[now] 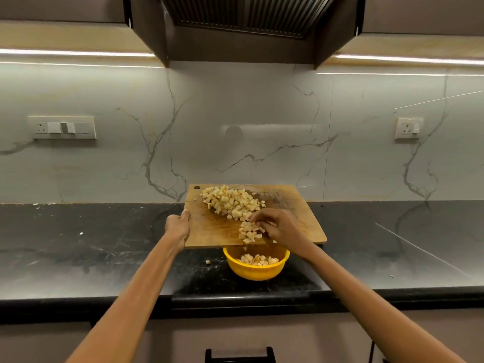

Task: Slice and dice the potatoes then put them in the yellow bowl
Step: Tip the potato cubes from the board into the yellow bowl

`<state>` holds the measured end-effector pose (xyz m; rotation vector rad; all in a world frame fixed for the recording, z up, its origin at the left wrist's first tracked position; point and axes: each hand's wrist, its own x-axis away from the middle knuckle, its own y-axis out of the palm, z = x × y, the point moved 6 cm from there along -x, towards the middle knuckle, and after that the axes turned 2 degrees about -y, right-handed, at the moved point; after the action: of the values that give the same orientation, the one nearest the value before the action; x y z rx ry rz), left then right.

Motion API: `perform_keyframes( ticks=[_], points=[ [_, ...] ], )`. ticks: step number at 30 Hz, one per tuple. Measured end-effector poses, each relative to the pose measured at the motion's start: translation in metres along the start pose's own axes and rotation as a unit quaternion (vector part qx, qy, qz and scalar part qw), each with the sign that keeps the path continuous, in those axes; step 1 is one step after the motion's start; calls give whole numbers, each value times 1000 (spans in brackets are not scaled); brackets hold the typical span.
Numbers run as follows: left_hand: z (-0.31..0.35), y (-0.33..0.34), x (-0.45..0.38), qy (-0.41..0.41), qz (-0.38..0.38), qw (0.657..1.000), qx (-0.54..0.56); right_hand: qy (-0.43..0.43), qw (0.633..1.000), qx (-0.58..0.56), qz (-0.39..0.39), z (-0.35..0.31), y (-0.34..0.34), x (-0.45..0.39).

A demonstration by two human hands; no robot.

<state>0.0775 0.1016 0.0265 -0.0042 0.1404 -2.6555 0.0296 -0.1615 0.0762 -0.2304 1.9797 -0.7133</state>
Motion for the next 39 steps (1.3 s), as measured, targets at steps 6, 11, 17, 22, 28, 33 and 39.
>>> perform_keyframes(
  ticks=[6, 11, 17, 22, 28, 33, 39],
  points=[
    [3, 3, 0, 12, -1, 1000, 2, 78, 994, 80, 2, 17, 9, 11],
    [2, 3, -1, 16, -1, 1000, 2, 45, 998, 31, -19, 1, 9, 14],
    [4, 4, 1, 21, -2, 1000, 10, 39, 995, 87, -32, -6, 11, -23],
    [6, 3, 2, 26, 4, 1000, 1, 23, 983, 157, -93, 1, 32, -26],
    [3, 2, -1, 16, 3, 1000, 6, 3, 991, 124, -53, -8, 15, -18],
    [7, 3, -1, 23, 2, 1000, -1, -13, 988, 120, -96, -26, 35, -41],
    [6, 1, -1, 15, 10, 1000, 1, -32, 983, 132, -126, -23, 50, -19]
  ],
)
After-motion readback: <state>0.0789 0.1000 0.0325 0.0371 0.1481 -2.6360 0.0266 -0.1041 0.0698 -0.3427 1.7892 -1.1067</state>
